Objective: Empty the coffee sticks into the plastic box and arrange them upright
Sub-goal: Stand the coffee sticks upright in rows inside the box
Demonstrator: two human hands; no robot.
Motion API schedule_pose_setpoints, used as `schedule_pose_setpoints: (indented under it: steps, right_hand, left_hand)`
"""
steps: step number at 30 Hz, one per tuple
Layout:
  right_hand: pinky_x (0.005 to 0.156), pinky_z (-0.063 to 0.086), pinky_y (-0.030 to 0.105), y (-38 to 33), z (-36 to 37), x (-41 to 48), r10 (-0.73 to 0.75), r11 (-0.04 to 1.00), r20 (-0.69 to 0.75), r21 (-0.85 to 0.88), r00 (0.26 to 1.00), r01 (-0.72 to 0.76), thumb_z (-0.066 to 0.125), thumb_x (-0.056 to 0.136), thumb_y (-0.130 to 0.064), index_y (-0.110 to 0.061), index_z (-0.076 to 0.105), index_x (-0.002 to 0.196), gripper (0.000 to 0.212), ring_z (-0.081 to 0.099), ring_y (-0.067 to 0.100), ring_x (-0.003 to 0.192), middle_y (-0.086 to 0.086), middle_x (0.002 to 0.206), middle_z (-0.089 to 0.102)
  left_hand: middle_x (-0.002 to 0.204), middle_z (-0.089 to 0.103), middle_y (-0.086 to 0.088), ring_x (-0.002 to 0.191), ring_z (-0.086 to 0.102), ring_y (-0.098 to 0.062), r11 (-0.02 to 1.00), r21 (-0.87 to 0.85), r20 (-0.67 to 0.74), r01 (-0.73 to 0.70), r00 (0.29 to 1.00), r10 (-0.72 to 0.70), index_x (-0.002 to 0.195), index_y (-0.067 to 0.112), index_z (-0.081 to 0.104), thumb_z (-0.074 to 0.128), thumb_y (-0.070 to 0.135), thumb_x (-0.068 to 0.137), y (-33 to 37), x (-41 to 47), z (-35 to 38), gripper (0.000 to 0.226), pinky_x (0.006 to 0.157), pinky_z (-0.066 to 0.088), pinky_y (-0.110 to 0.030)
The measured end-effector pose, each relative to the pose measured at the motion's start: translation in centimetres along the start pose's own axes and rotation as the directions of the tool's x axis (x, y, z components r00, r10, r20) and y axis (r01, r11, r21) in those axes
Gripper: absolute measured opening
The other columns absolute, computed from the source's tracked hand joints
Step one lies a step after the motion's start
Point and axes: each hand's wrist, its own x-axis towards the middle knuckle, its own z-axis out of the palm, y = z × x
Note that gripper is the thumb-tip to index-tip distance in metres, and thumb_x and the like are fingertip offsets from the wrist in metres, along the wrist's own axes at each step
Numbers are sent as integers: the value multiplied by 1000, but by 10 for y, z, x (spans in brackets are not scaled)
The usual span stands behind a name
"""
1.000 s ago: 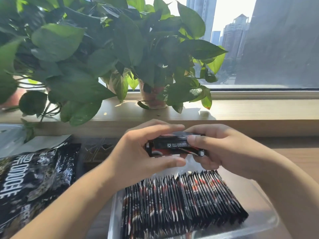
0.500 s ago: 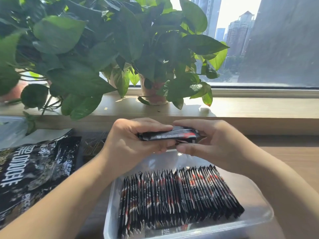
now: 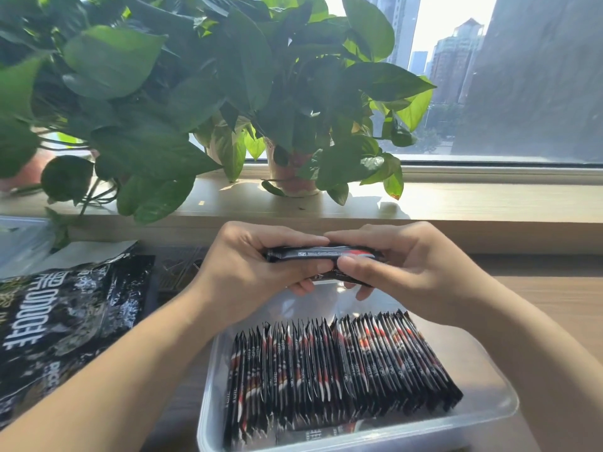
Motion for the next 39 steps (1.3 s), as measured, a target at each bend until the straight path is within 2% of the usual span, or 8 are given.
schedule_pose_setpoints:
  steps: [7, 14, 18, 25, 30, 33, 37, 39]
  right_hand:
    - [65, 61, 34, 3, 2, 4, 36, 999, -69, 22, 997, -35, 72, 88, -21, -21, 75, 118, 30, 68, 25, 71, -1, 91, 75]
    - [81, 58, 50, 2, -3, 0, 24, 995, 64, -94, 998, -18, 89, 73, -21, -36, 71, 123, 55, 70, 31, 83, 0, 94, 71]
    - [81, 55, 57, 4, -1, 2, -2, 994, 7, -108, 1000, 2, 88, 74, -12, -37, 73, 119, 54, 67, 35, 82, 3, 90, 73]
    - [86, 53, 58, 2, -7, 1, 12, 999, 37, 29, 999, -13, 79, 75, -20, -32, 75, 114, 41, 70, 34, 95, 4, 100, 76]
    - [83, 48, 69, 8, -1, 4, 9, 995, 91, 95, 996, -18, 77, 82, -18, -40, 71, 121, 45, 63, 48, 94, 5, 101, 73]
    - [83, 48, 71, 9, 3, 5, -8, 995, 102, 103, 995, -3, 77, 81, -25, -44, 68, 124, 47, 62, 49, 95, 7, 103, 71]
    - [105, 50, 49, 9, 0, 3, -4, 991, 105, 130, 994, -10, 83, 75, -17, -12, 59, 139, 69, 67, 21, 118, 3, 128, 69]
    - [105, 51, 48, 10, 1, 2, -20, 990, 65, 142, 998, 11, 85, 69, -11, -5, 60, 136, 72, 67, 23, 118, 6, 128, 70]
  left_hand:
    - [81, 78, -12, 56, 71, -22, 996, -44, 21, 79, 997, -78, 98, 14, 77, 76, 18, 69, 5, -1, 2, 29, 54, 60, -26]
    - [76, 78, -13, 55, 72, -19, 994, -74, -12, 79, 997, -81, 88, 12, 81, 75, 15, 71, 8, -2, 4, 18, 54, 60, -25]
    - [75, 78, -10, 56, 71, -18, 992, -79, 38, 94, 995, -91, 88, 18, 82, 76, 15, 68, 9, -2, 3, 20, 56, 60, -24]
    - [104, 78, -2, 98, 74, -19, 994, 84, 262, 68, 961, -88, 110, 19, 74, 84, 18, 70, 6, -1, -10, 42, 88, 57, -29]
    - [72, 68, -1, 58, 55, -9, 989, 146, 197, -1, 980, -28, 104, 26, 74, 70, 41, 86, 0, 0, -8, 24, 56, 44, -21]
    - [78, 70, -10, 51, 53, -13, 999, 52, 104, -16, 995, 10, 100, 14, 79, 71, 29, 88, -1, 0, -5, 21, 48, 42, -19]
    - [78, 74, -14, 47, 56, -16, 1000, 3, 44, -9, 999, 9, 94, 11, 80, 73, 22, 79, -1, 0, -3, 20, 43, 46, -20]
    - [72, 74, -11, 46, 57, -15, 1000, -22, 31, 3, 1000, -2, 92, 13, 81, 74, 24, 76, -2, 0, -4, 20, 43, 48, -21]
